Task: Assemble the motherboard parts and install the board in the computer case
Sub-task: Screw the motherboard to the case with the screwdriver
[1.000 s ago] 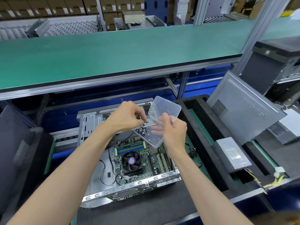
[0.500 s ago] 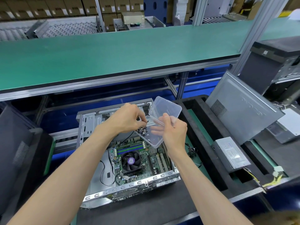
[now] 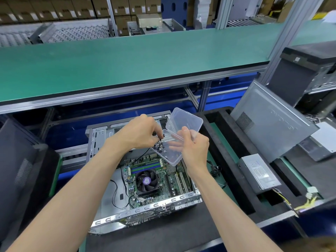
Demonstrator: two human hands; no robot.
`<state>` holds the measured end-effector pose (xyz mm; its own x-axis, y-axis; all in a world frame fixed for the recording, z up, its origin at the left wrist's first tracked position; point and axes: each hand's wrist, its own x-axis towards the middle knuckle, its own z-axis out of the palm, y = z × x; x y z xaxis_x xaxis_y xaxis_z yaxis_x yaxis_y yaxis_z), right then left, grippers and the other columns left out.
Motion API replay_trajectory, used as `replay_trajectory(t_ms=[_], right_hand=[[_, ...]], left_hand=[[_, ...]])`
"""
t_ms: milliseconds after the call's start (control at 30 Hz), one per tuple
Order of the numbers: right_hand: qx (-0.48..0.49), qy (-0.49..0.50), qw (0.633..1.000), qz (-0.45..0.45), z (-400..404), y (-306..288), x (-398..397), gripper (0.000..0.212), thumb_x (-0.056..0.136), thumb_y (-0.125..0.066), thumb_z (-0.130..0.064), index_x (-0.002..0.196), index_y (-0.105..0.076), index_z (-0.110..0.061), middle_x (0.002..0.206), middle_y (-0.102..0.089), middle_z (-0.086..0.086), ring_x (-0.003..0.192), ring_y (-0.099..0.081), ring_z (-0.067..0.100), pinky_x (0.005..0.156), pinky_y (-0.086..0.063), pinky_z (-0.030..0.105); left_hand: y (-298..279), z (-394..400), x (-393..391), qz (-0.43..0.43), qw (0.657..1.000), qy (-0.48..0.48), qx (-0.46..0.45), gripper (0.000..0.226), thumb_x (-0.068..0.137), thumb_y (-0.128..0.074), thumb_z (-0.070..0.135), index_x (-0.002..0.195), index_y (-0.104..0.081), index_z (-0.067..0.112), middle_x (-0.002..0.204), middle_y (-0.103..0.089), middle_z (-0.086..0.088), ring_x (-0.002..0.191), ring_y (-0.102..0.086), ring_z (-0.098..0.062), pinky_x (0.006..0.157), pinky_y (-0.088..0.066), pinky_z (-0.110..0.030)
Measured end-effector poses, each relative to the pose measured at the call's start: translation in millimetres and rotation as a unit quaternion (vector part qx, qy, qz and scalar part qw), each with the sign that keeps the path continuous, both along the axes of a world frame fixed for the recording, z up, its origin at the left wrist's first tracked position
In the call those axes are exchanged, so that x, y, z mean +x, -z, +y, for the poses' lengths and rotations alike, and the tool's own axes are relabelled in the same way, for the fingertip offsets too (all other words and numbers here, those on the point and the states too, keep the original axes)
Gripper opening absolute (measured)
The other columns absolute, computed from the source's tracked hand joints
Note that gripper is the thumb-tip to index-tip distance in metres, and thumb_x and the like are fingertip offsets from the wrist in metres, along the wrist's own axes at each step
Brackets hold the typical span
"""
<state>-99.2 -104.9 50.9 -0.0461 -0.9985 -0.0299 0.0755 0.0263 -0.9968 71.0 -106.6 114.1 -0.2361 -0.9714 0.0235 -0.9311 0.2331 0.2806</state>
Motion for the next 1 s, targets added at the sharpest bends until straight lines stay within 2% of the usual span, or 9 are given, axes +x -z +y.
replay_trajectory(t_ms=[167, 300, 400, 567, 667, 767, 867, 933, 1000], right_hand=[[0.003, 0.0, 1.0, 0.002, -0.6, 0.7, 0.1, 0.035, 0.104, -0.052, -0.026, 0.084, -0.068, -0.003, 0.089, -0.075, 0.013, 0.067, -0.075, 0.023, 0.052, -0.06, 0.032], [0.004, 0.0, 1.0, -0.009, -0.4, 1.0, 1.1, 0.034, 0.103, -0.052, -0.025, 0.083, -0.068, -0.003, 0.087, -0.075, 0.013, 0.065, -0.075, 0.025, 0.05, -0.059, 0.031], [0.007, 0.0, 1.0, -0.013, -1.0, 2.0, 0.3, 0.033, 0.103, -0.052, -0.025, 0.085, -0.069, -0.004, 0.086, -0.076, 0.013, 0.066, -0.075, 0.025, 0.052, -0.06, 0.032], [0.013, -0.001, 1.0, -0.009, -1.5, 5.6, 0.3, 0.032, 0.104, -0.052, -0.026, 0.089, -0.07, -0.003, 0.087, -0.076, 0.013, 0.065, -0.075, 0.026, 0.051, -0.058, 0.029], [0.017, -0.001, 1.0, -0.012, -2.5, 6.8, 0.9, 0.032, 0.103, -0.052, -0.026, 0.09, -0.069, -0.003, 0.089, -0.075, 0.014, 0.066, -0.075, 0.026, 0.052, -0.059, 0.031], [0.02, -0.004, 1.0, -0.017, -4.2, 6.3, 1.0, 0.032, 0.103, -0.052, -0.025, 0.09, -0.069, -0.001, 0.087, -0.075, 0.015, 0.069, -0.076, 0.026, 0.054, -0.06, 0.032], [0.017, -0.003, 1.0, -0.009, -5.5, 6.4, 0.7, 0.032, 0.104, -0.052, -0.026, 0.09, -0.069, -0.002, 0.086, -0.076, 0.014, 0.07, -0.076, 0.023, 0.053, -0.059, 0.03], [0.014, -0.003, 1.0, -0.002, -5.7, 6.6, 0.7, 0.033, 0.104, -0.051, -0.027, 0.09, -0.069, -0.003, 0.084, -0.076, 0.013, 0.071, -0.076, 0.021, 0.052, -0.059, 0.029], [0.011, -0.003, 1.0, 0.0, -5.6, 7.0, 0.9, 0.033, 0.104, -0.051, -0.027, 0.089, -0.069, -0.003, 0.083, -0.076, 0.014, 0.071, -0.076, 0.02, 0.051, -0.059, 0.028]], left_hand=[[4.3, -2.5, 1.1, -0.021, 1.0, -0.017, -0.002, 0.01, 0.08, -0.074, 0.026, 0.086, -0.079, 0.033, 0.041, -0.046, 0.023, 0.048, -0.048, 0.003, 0.053, -0.04, -0.023], [6.2, -2.9, -1.9, -0.037, 0.999, -0.006, -0.013, 0.012, 0.08, -0.074, 0.029, 0.089, -0.078, 0.036, 0.074, -0.068, 0.018, 0.067, -0.051, -0.006, 0.071, -0.051, -0.031], [11.3, -4.2, -2.2, -0.052, 0.998, -0.008, -0.026, 0.012, 0.082, -0.072, 0.029, 0.091, -0.077, 0.036, 0.085, -0.073, 0.012, 0.077, -0.06, -0.015, 0.07, -0.048, -0.03], [16.5, -2.7, -4.7, -0.073, 0.997, 0.004, -0.033, 0.011, 0.083, -0.064, 0.019, 0.085, -0.068, 0.03, 0.061, -0.049, 0.016, 0.068, -0.05, -0.017, 0.062, -0.034, -0.028], [17.6, -2.7, -5.5, -0.076, 0.997, -0.005, -0.021, 0.01, 0.085, -0.063, 0.019, 0.084, -0.064, 0.029, 0.065, -0.056, 0.012, 0.067, -0.05, -0.017, 0.061, -0.037, -0.029], [19.6, -2.8, -3.9, 0.07, 0.997, -0.042, 0.009, 0.015, 0.088, -0.065, 0.017, 0.077, -0.061, 0.028, 0.062, -0.059, 0.008, 0.059, -0.051, -0.012, 0.059, -0.044, -0.029], [23.1, -1.7, 4.5, 0.441, 0.891, -0.095, 0.038, 0.017, 0.092, -0.057, 0.012, 0.076, -0.058, 0.017, 0.052, -0.04, 0.0, 0.044, -0.028, -0.016, 0.046, -0.026, -0.023], [22.2, -0.9, 10.6, 0.671, 0.729, -0.103, 0.086, 0.02, 0.096, -0.045, 0.008, 0.078, -0.049, 0.016, 0.052, -0.026, 0.005, 0.042, -0.017, -0.01, 0.04, -0.015, -0.018], [22.1, -1.4, 14.8, 0.779, 0.603, -0.122, 0.123, 0.019, 0.093, -0.04, 0.012, 0.076, -0.046, 0.019, 0.053, -0.022, 0.009, 0.043, -0.013, -0.005, 0.036, -0.012, -0.015]])
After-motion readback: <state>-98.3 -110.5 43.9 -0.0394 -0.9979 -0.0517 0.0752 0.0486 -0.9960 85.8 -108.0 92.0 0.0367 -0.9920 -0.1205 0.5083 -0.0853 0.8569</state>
